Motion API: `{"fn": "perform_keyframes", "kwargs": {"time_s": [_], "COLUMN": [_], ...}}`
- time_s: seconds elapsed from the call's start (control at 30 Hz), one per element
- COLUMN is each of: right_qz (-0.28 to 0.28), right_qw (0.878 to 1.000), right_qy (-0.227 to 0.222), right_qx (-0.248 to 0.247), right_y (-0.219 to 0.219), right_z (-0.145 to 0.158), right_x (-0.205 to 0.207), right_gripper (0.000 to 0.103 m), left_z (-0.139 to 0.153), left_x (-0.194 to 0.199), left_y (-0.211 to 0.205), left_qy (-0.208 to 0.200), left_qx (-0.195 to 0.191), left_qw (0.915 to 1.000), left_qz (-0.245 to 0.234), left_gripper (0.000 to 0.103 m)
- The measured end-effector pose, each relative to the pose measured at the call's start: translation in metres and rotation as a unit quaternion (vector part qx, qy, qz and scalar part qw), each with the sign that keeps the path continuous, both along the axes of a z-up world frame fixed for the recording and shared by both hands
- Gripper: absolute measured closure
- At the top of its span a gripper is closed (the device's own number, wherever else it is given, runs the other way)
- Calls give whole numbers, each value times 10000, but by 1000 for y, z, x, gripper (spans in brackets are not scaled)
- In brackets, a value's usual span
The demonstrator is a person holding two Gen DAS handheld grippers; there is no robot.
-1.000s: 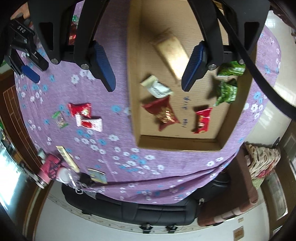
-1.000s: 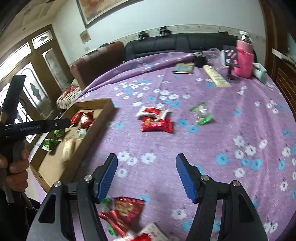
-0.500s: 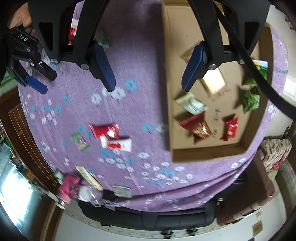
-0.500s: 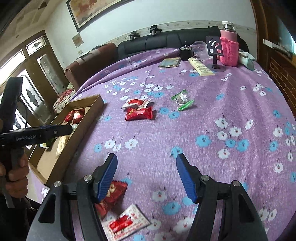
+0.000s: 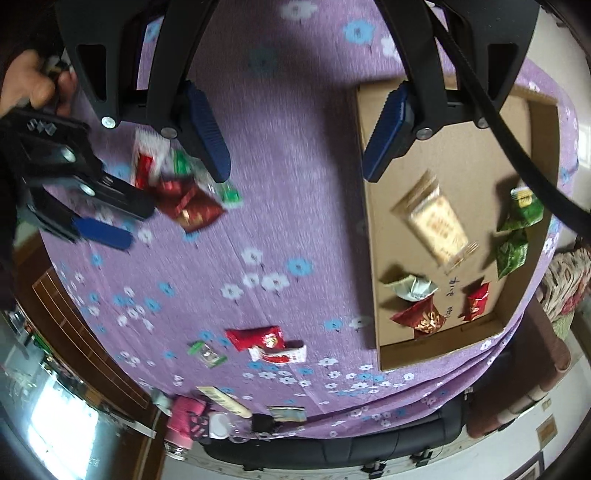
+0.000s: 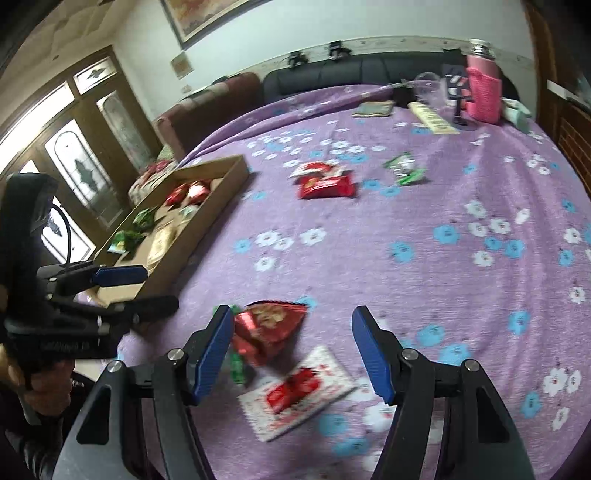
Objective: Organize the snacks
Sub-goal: 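Move both tools back over the remaining snacks on the bedspread, then grasp the clear green-ended candy with the left tool while the right tool grasps another red foil packet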
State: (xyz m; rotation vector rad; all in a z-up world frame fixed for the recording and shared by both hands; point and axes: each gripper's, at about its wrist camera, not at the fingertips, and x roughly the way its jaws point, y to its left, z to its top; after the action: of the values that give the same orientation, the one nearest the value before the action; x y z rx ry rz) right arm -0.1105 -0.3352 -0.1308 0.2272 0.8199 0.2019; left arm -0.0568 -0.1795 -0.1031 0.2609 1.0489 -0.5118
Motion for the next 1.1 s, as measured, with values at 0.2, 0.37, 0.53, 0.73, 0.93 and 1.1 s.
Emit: {"fn": "perform_keyframes", "kwargs": {"time_s": [0.2, 0.37, 0.53, 0.73, 0.93, 1.1], "right_qz": [164, 158, -46, -492, -625, -625], "right_qw": [9991, 9978, 9992, 9985, 9973, 9967], "right_qy": [232, 378, 121, -183, -366, -473], "right_qx": [-307, -516, -376, -125, 138, 231], "right_y": [19, 20, 1, -38, -54, -54], "right_z": [-15, -26, -15, 3, 10, 14], "right_x": [20, 26, 12, -9, -23, -24], "right_gripper": [37, 66, 67, 67, 67, 67], "left_z": [12, 12, -5, -26, -44, -47], "left_x": [-18, -21, -9, -3, -9, -12], "left_y": [0, -15, -35, -64, -77, -71], "left_qy": [-267, -313, 22, 197, 87, 82], "left_qx": [102, 127, 71, 170, 311, 118], "left_qw": [9991, 9980, 9985, 9983, 9970, 9970], "left_qz": [-303, -538, -541, -531, -698, -763], "left_gripper": [28, 24, 24, 24, 83, 84]}}
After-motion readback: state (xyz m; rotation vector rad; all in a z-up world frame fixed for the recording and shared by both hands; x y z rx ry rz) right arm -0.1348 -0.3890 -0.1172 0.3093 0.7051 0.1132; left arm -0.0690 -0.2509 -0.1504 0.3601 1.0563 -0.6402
